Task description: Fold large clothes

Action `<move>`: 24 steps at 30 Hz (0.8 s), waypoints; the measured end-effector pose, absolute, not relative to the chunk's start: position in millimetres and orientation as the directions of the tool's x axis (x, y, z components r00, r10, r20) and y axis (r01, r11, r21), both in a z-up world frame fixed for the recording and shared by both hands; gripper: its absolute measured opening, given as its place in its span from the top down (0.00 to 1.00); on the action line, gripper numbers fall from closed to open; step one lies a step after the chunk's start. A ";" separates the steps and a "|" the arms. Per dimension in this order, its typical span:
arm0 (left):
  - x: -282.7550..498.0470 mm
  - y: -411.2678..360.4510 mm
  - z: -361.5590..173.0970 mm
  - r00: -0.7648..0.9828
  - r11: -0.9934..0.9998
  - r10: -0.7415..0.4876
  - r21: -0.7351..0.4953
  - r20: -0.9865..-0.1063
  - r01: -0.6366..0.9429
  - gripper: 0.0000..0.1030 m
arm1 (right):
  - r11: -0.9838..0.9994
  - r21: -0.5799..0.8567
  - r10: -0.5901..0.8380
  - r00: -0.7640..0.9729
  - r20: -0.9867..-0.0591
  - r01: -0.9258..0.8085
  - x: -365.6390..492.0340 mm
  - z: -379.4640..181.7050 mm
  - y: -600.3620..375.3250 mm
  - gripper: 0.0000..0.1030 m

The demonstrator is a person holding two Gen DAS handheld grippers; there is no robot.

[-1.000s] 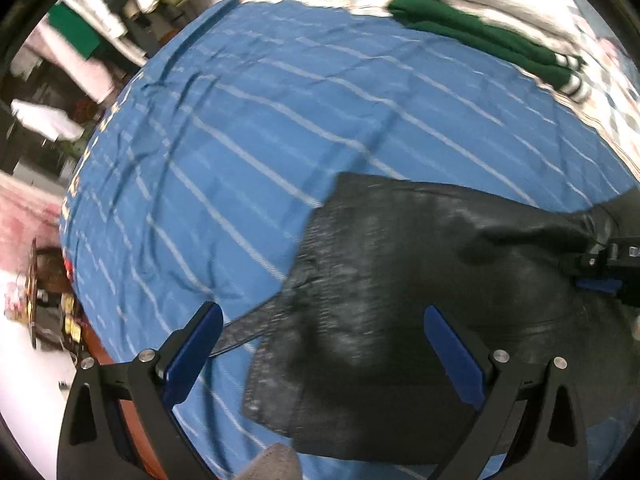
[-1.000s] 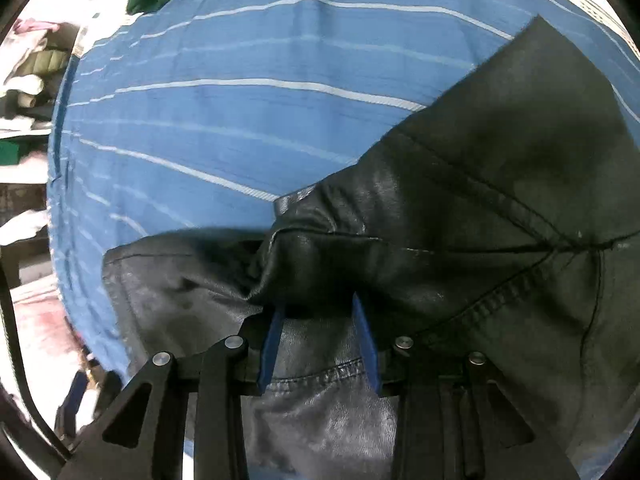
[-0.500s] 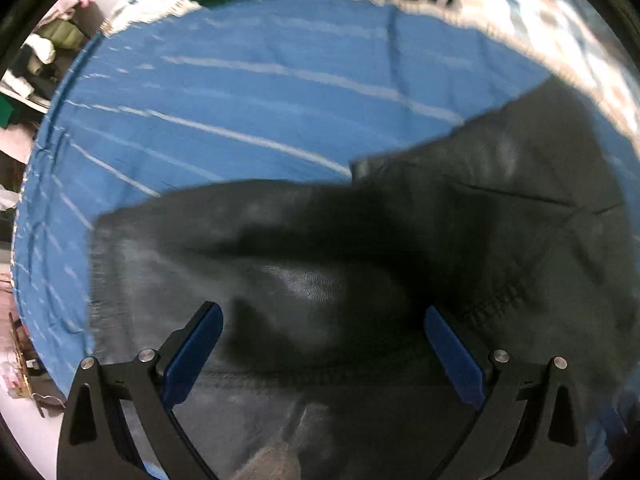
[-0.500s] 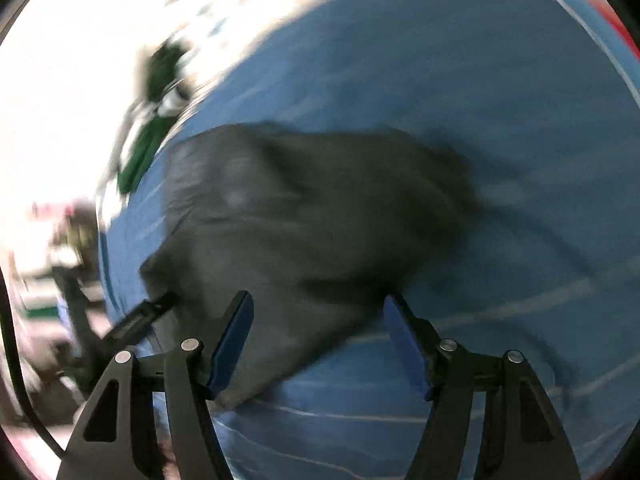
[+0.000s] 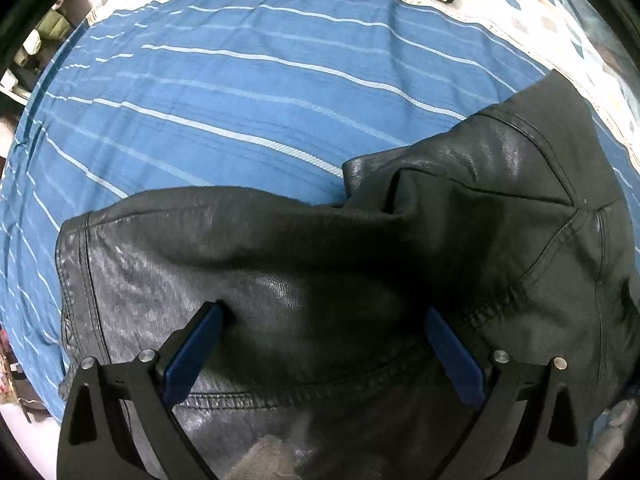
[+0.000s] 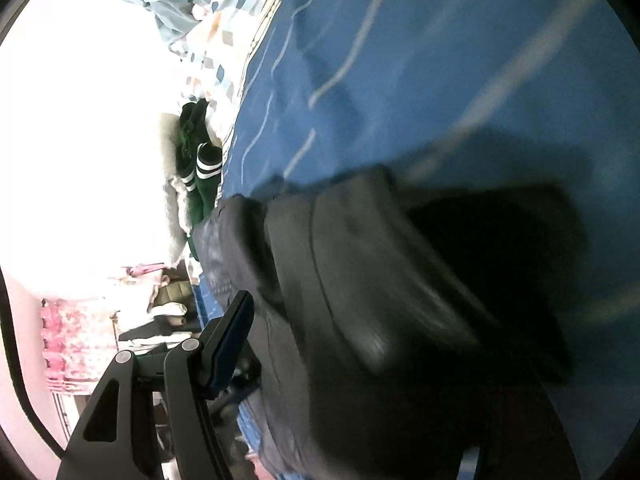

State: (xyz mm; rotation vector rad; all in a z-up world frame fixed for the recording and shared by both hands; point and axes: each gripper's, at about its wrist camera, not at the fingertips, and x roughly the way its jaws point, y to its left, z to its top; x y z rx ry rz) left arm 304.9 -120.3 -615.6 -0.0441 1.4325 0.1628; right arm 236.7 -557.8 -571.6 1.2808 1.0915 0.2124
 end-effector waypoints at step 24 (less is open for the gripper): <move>295.9 -62.1 -567.3 0.240 0.914 -0.107 -0.190 -0.965 -0.358 0.00 | 0.717 0.696 0.632 0.465 -0.621 -0.045 321.7 -353.3 -388.8 0.85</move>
